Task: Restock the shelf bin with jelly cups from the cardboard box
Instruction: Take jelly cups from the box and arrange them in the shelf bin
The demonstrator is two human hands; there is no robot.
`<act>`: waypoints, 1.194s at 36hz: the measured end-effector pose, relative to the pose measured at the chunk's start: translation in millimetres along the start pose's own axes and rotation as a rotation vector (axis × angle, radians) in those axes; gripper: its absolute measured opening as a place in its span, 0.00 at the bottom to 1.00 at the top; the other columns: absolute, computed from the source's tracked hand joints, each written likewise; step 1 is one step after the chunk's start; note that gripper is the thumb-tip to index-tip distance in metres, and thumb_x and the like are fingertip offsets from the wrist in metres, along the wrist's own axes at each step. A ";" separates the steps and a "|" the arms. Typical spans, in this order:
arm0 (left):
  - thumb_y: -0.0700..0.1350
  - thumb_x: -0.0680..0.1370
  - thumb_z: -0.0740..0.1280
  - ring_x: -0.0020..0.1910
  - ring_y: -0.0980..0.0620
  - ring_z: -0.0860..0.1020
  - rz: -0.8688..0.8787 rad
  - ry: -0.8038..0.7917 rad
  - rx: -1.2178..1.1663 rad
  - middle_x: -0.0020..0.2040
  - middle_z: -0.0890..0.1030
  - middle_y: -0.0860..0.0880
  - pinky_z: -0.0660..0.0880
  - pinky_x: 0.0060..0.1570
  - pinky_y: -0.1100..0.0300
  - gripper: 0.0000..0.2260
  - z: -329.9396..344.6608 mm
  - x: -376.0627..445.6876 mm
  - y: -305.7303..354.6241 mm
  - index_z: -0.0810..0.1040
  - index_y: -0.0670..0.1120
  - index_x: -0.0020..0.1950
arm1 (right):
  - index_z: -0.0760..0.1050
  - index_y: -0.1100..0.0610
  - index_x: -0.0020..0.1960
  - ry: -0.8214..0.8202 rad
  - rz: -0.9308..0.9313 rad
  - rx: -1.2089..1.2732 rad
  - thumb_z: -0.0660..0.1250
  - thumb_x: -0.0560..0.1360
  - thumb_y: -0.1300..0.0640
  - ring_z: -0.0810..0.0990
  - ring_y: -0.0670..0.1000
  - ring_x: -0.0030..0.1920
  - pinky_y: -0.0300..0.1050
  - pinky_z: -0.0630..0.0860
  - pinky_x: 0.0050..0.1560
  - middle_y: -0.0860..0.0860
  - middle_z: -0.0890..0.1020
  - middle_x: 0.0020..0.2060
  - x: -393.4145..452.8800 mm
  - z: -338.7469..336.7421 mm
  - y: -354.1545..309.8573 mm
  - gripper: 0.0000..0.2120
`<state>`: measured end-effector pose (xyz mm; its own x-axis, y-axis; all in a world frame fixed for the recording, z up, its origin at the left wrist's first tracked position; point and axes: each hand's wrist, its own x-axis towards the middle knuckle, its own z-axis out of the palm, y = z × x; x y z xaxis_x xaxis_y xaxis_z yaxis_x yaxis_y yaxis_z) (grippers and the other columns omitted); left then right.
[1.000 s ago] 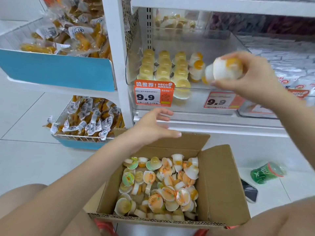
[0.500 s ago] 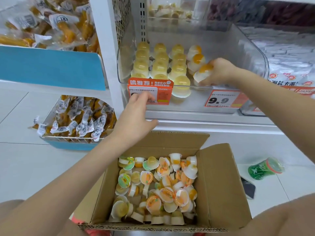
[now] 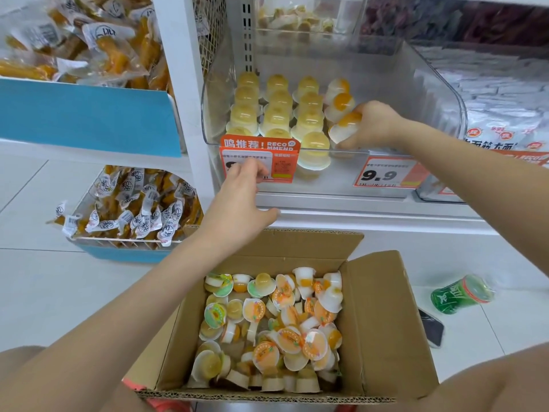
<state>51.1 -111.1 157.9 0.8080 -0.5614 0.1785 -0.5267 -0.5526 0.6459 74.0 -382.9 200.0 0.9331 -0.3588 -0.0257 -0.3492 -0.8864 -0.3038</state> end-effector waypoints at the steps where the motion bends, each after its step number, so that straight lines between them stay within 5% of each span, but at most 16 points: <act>1: 0.43 0.70 0.74 0.52 0.57 0.69 0.003 -0.001 0.000 0.56 0.66 0.53 0.66 0.51 0.65 0.24 -0.1 -0.1 -0.2 0.67 0.48 0.60 | 0.73 0.56 0.50 0.002 -0.009 0.005 0.75 0.66 0.49 0.74 0.55 0.45 0.42 0.67 0.44 0.53 0.77 0.44 0.0 0.2 -0.4 0.18; 17: 0.43 0.70 0.74 0.54 0.57 0.69 -0.003 -0.019 -0.018 0.56 0.66 0.53 0.66 0.51 0.64 0.24 -0.4 -1.6 -0.5 0.66 0.48 0.61 | 0.76 0.57 0.48 0.030 -0.029 0.015 0.75 0.65 0.48 0.75 0.55 0.44 0.42 0.67 0.43 0.53 0.77 0.41 1.9 1.8 1.1 0.18; 37: 0.42 0.70 0.74 0.54 0.56 0.69 0.000 -0.009 -0.018 0.56 0.66 0.53 0.66 0.52 0.64 0.24 0.5 -0.3 -0.4 0.66 0.47 0.61 | 0.71 0.55 0.63 0.044 -0.130 0.069 0.77 0.65 0.47 0.76 0.56 0.57 0.43 0.70 0.53 0.53 0.78 0.56 2.6 4.0 1.7 0.31; 43: 0.42 0.70 0.74 0.54 0.55 0.70 -0.007 -0.005 -0.033 0.56 0.66 0.53 0.67 0.52 0.64 0.24 1.1 0.2 -0.2 0.66 0.48 0.59 | 0.73 0.54 0.61 0.028 -0.099 0.061 0.76 0.65 0.45 0.75 0.53 0.51 0.41 0.67 0.49 0.50 0.78 0.52 8.0 6.7 5.2 0.28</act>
<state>51.1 -111.8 156.9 0.8105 -0.5604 0.1705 -0.5119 -0.5361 0.6712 80.2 -388.4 191.9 0.9598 -0.2787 0.0336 -0.2484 -0.8990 -0.3607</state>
